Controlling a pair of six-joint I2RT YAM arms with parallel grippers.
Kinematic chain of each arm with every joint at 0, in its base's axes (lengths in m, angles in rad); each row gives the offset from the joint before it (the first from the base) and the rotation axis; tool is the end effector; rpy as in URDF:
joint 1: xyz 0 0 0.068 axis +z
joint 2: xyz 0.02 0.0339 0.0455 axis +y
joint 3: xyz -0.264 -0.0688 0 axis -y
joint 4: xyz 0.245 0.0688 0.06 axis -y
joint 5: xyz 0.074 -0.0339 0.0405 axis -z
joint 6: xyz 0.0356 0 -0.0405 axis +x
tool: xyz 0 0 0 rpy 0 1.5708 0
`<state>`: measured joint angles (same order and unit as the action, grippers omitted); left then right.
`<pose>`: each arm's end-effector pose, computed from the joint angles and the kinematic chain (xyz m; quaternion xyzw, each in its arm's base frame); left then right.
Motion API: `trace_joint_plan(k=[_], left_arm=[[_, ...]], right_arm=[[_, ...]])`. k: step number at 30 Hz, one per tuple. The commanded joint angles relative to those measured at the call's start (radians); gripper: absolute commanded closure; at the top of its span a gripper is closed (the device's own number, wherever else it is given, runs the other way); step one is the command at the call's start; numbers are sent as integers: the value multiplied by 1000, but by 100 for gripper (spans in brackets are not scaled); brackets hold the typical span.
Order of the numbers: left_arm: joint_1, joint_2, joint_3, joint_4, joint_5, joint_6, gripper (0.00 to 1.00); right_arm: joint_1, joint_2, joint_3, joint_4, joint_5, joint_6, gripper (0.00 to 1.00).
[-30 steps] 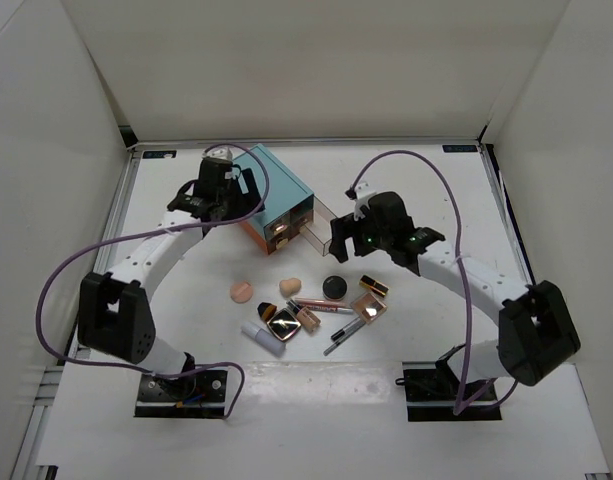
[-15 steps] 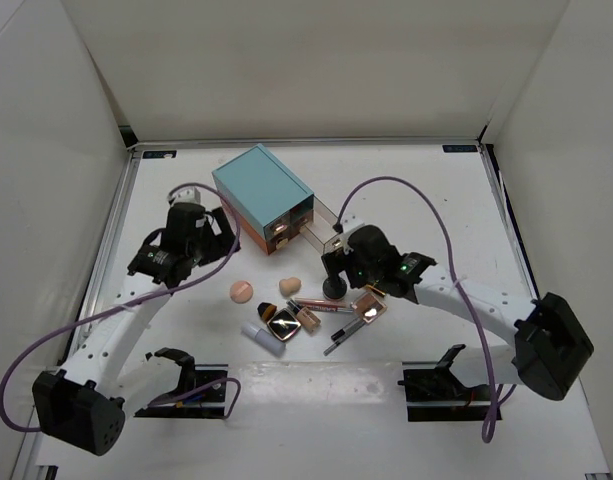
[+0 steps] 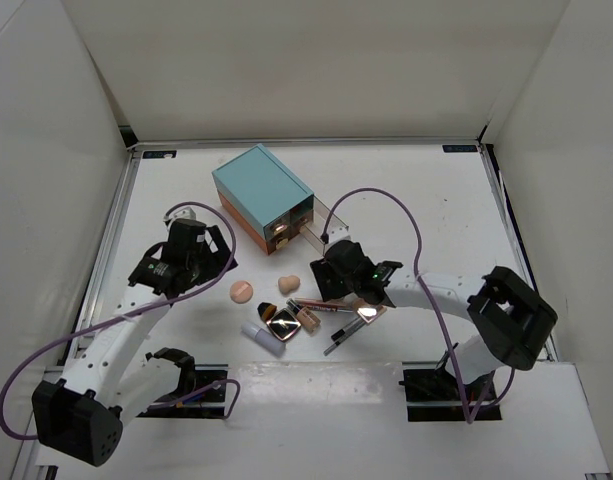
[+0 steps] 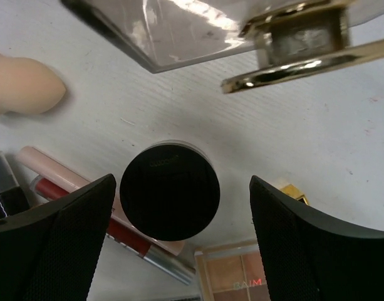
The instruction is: Organize the makeup
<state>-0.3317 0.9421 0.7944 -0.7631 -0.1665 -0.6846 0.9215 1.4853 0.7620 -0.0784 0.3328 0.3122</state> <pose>0.1748 -0.0540 0.2641 -0.1920 0.9234 -0.0884 0.3204 0.1880 0.2285 0.1820 -0.2149 0.8907 0.0888 0.3906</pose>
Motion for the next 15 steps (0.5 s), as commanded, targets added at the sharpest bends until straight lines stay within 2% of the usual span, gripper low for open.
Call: trace_joint_plan(k=[1, 4, 5, 6, 9, 11, 13, 14, 15], left_arm=[[-6, -5, 12, 8, -16, -10, 2], [-4, 15, 28, 11, -11, -6, 2], [-4, 21, 26, 8, -10, -1, 2], [-4, 21, 26, 14, -13, 0, 2], [-3, 33, 29, 8, -14, 3, 2], [-3, 34, 32, 15, -13, 2, 2], [-6, 34, 35, 8, -8, 8, 2], [-3, 34, 38, 8, -7, 10, 2], [-4, 34, 39, 8, -4, 16, 2]], right_arm=[[23, 24, -7, 72, 40, 41, 12], [36, 43, -6, 60, 48, 50, 16], [39, 43, -6, 60, 51, 50, 25], [39, 46, -9, 57, 51, 56, 29], [42, 43, -20, 74, 60, 65, 34], [42, 43, -15, 72, 72, 68, 45], [48, 33, -1, 60, 78, 62, 48], [48, 18, 6, 42, 96, 56, 57], [60, 6, 16, 29, 106, 47, 59]])
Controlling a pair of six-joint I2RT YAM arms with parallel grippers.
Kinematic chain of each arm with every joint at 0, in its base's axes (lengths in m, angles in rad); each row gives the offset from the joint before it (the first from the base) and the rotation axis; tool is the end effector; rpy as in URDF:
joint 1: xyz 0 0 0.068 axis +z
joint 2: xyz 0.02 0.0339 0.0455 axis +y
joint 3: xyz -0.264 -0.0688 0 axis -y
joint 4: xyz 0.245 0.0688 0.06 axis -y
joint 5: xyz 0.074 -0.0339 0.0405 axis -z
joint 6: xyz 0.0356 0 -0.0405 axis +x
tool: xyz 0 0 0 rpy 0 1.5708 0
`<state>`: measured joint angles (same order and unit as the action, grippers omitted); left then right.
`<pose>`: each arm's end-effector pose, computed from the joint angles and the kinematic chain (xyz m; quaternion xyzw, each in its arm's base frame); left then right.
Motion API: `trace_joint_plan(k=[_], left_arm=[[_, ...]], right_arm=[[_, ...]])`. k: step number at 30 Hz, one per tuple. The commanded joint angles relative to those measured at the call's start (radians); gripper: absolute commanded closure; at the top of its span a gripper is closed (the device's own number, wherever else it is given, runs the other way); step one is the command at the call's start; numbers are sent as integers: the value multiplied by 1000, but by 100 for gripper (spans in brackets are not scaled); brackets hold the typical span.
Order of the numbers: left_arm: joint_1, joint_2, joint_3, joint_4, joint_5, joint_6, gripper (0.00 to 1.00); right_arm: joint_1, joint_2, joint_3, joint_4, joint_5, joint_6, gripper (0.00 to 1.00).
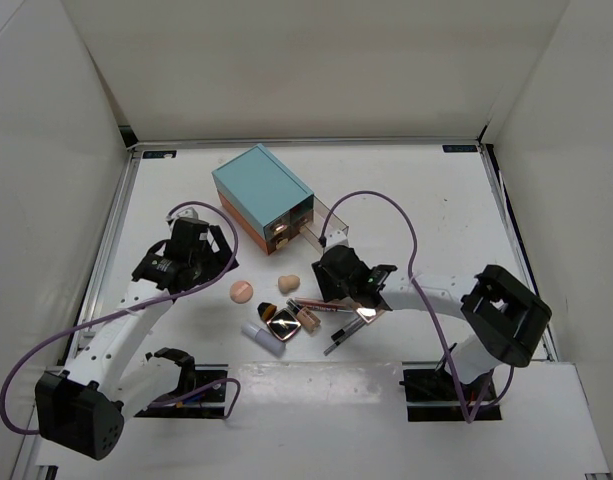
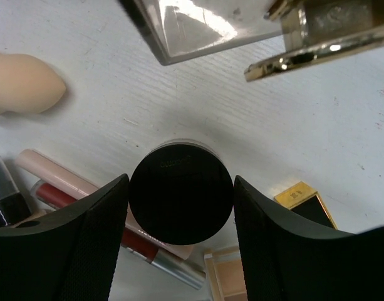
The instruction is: Organize the makeup
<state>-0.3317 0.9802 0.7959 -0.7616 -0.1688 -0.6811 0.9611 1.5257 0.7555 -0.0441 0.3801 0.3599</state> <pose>0.1803 -0.0558 0.2584 -0.1903 0.9293 -0.0784 0.3068 0.1822 0.2377 0.1719 -0.2036 0.8923 0.0839 0.3941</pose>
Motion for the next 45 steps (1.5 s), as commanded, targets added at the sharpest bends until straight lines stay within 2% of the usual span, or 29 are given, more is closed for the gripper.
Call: trace_joint_plan(k=[1, 5, 9, 12, 17, 21, 30, 35, 38, 41, 43, 45], left_arm=[[-4, -5, 37, 4, 2, 17, 2], [-4, 2, 39, 7, 11, 34, 2], [-3, 9, 42, 16, 32, 57, 2], [-4, 8, 46, 34, 46, 72, 2], [-3, 0, 29, 93, 121, 107, 2], [-4, 9, 29, 105, 146, 135, 2], [-6, 17, 32, 111, 229, 227, 2], [-6, 69, 39, 123, 273, 264, 2], [-24, 103, 51, 117, 272, 281, 2], [-61, 130, 57, 130, 267, 296, 2], [-88, 143, 62, 136, 252, 298, 2], [-138, 173, 81, 136, 224, 296, 2]], right_arm=[[27, -50, 43, -17, 62, -10, 61], [45, -169, 102, -85, 49, -50, 64], [45, -263, 162, -103, -91, -120, 64], [39, -298, 218, -76, -110, -170, 64], [-4, -219, 338, -30, -18, -288, 64], [-96, -109, 441, -23, -73, -292, 65], [-209, 14, 441, 1, -139, -311, 63], [-213, 44, 432, -5, -178, -308, 52], [-213, 63, 447, -30, -172, -296, 40], [-213, 64, 469, -60, -153, -296, 22], [-213, 54, 475, -66, -150, -305, 19], [-213, 33, 478, -72, -141, -305, 12]])
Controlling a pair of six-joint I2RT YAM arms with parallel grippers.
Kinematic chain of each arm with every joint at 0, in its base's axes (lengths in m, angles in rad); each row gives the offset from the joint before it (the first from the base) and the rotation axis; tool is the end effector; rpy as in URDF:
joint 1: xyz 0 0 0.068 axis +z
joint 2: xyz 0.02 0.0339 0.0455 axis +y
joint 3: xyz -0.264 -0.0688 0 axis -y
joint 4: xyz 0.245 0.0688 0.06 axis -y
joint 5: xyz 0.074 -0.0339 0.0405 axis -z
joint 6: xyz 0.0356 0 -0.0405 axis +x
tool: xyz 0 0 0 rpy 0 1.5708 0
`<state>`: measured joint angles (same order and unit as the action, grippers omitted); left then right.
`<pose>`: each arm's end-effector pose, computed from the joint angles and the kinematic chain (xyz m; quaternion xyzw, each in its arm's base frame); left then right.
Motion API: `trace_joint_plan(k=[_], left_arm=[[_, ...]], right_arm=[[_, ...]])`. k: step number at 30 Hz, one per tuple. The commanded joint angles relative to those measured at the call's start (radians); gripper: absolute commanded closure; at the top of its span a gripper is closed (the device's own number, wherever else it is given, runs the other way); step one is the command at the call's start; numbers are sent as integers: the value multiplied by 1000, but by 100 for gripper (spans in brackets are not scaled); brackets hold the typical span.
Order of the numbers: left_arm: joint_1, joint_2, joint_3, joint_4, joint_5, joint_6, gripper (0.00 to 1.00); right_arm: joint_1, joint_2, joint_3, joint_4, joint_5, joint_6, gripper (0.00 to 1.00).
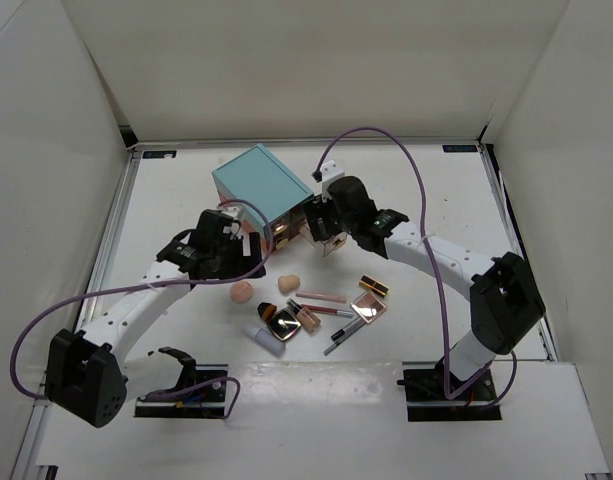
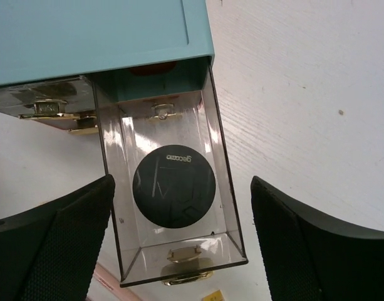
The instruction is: Organize the makeup
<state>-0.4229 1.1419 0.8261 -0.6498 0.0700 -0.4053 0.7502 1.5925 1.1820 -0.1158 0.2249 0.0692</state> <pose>0.2033 -0.0942 0.2445 0.0188 0.9539 -0.1504 0.2592 0.2749 0.2453 0.2801 -0.2349 0.8305 0.1082 0.4934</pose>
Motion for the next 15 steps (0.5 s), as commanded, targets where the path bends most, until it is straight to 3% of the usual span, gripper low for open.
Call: trace_joint_plan(k=[1, 3, 7, 15], left_arm=[[-66, 24, 56, 12, -27, 20, 2], [-127, 54, 73, 3, -58, 7, 2], [-214, 91, 85, -59, -140, -12, 2], [-365, 67, 39, -113, -96, -69, 3]], right_arm=[[-2, -40, 53, -1, 11, -20, 9], [-2, -71, 54, -7, 8, -23, 1], [0, -132, 42, -38, 8, -8, 1], [-8, -341, -137, -77, 39, 27, 1]])
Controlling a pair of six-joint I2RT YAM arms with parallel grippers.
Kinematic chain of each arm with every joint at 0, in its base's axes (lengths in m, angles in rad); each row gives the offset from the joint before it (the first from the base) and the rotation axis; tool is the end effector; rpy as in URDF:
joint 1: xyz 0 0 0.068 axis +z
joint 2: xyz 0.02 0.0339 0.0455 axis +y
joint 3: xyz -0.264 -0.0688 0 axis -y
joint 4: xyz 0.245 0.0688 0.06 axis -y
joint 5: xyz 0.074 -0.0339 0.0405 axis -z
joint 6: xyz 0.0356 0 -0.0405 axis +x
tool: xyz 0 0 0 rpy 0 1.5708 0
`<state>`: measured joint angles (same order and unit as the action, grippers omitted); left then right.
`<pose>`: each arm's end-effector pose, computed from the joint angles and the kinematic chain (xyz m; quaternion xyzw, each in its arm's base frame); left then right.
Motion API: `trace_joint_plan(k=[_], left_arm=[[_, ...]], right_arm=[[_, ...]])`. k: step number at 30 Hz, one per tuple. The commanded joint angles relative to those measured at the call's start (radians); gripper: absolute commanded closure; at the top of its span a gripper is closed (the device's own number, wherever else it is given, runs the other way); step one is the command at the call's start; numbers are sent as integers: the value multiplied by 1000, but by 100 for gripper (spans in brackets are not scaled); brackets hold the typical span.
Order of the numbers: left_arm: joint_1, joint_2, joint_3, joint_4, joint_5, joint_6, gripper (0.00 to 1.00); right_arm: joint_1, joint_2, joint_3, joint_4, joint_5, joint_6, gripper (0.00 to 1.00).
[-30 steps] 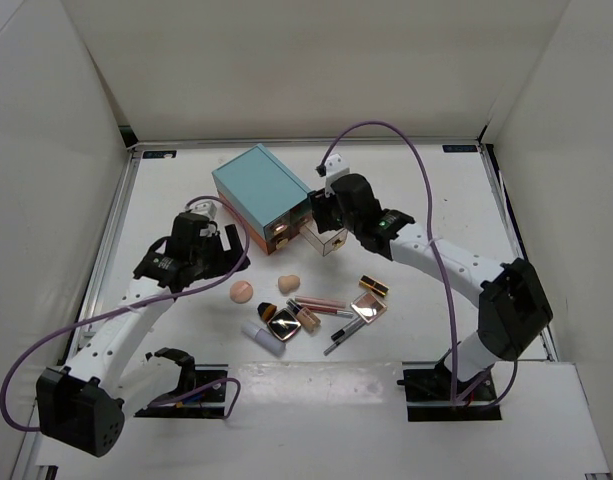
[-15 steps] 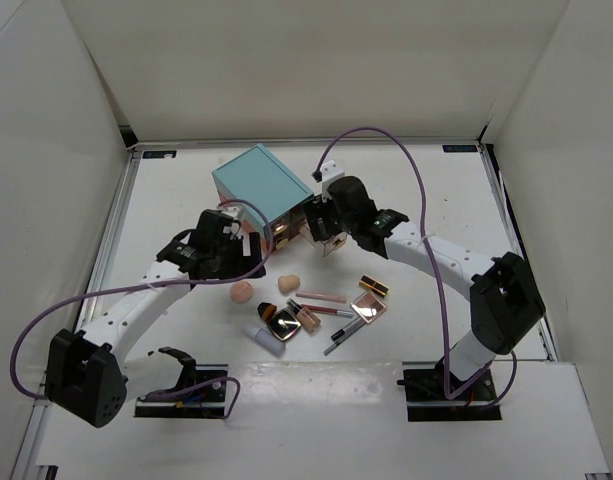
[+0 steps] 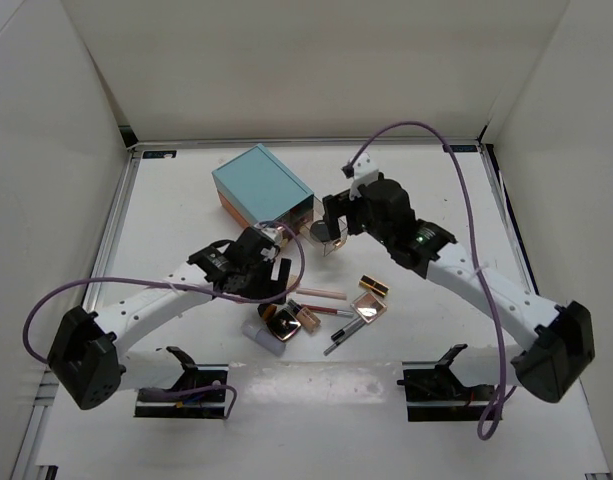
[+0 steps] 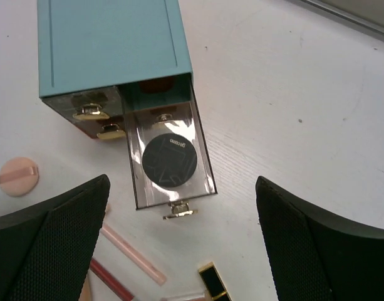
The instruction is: Organize the makeup
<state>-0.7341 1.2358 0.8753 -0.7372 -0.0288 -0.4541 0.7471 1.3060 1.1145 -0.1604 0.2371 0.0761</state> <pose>0.1741 -0.1557 0.2350 0.1323 0.9630 -0.1196 0.2020 0.2293 0.2010 0.3431 -0.2041 0.7911 0.1385 0.5597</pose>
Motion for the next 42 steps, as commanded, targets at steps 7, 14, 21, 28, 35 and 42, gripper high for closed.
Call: trace_joint_plan(k=[7, 14, 21, 28, 35, 42], left_arm=[[-221, 138, -13, 62, 59, 18, 2], [-226, 206, -13, 99, 38, 26, 2], [-232, 274, 2, 90, -54, 25, 2], [-240, 292, 5, 53, -134, 5, 2], [-255, 301, -27, 90, -114, 31, 2], [-266, 320, -10, 84, -137, 37, 11]], right_arm=[[-8, -171, -183, -116, 88, 62, 1], [-20, -226, -228, -140, 113, 96, 1], [-23, -263, -243, -159, 131, 102, 1], [-23, -266, -255, -165, 119, 120, 1], [-26, -272, -255, -166, 119, 139, 1], [-26, -284, -249, -168, 131, 151, 1]])
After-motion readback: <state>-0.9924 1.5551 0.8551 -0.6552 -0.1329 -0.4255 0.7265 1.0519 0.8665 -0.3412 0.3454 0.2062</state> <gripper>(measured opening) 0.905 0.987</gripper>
